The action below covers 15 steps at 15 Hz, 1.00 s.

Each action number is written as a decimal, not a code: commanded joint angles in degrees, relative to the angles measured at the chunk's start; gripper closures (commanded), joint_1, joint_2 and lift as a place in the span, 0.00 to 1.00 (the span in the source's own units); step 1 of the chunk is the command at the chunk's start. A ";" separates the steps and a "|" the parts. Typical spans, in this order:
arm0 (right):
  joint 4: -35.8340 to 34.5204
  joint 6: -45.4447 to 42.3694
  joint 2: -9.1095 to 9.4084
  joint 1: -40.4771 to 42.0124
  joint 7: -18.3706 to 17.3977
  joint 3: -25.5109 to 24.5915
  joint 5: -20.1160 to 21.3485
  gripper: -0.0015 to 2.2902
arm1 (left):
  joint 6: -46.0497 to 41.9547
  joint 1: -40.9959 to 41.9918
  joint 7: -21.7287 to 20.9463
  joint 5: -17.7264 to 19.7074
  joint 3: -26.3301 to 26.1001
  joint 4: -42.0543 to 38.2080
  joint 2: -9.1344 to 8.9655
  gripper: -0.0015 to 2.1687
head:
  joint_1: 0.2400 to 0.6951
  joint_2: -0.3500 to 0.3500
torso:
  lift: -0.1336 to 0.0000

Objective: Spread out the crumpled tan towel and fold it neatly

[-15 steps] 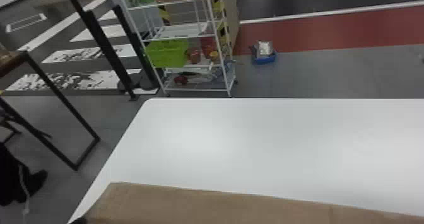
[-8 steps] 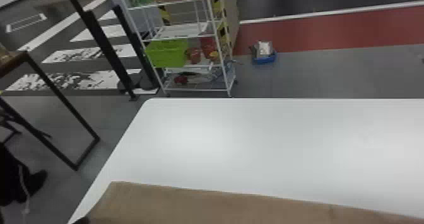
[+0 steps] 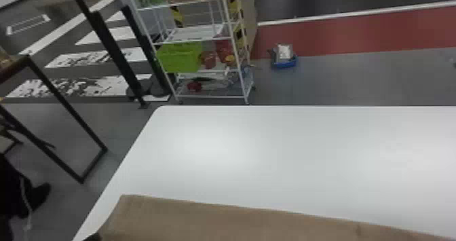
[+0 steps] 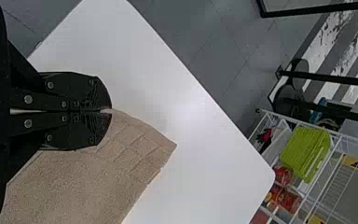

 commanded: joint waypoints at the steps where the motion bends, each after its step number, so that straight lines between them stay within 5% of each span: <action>1: 0.72 -0.45 0.00 -0.21 0.28 0.85 0.67 0.52 | -0.29 0.00 -0.01 -0.57 -0.77 0.09 -0.24 0.65 | 1.00 1.00 | 0.08; 5: 1.77 -0.98 0.26 -0.65 0.28 1.99 2.08 0.52 | -1.16 0.00 0.08 -1.27 -1.65 0.44 -0.24 0.65 | 1.00 1.00 | 0.08; 7: 1.77 -0.10 0.26 -1.00 0.28 2.25 2.17 0.25 | -1.87 0.00 0.35 -1.27 -1.73 0.53 -0.24 0.63 | 1.00 1.00 | 0.08; 9: 1.69 0.08 0.35 -1.09 0.28 2.34 2.17 0.05 | -2.04 0.00 0.52 -1.27 -1.65 0.53 -0.24 0.40 | 1.00 1.00 | 0.08; 11: 1.60 0.08 0.53 -1.09 0.28 2.34 1.99 0.03 | -2.04 0.00 0.70 -1.27 -1.91 0.62 -0.24 0.20 | 1.00 1.00 | 0.08; 14: 0.81 0.43 1.14 -1.27 0.28 1.02 0.50 0.03 | -2.92 0.00 1.49 -1.27 -2.00 0.97 -0.24 0.07 | 1.00 1.00 | 0.08; 15: 0.46 0.08 2.99 -1.36 0.28 -2.14 -2.49 0.03 | -3.10 0.00 1.49 -1.27 -1.91 0.97 -0.24 0.07 | 1.00 1.00 | 0.08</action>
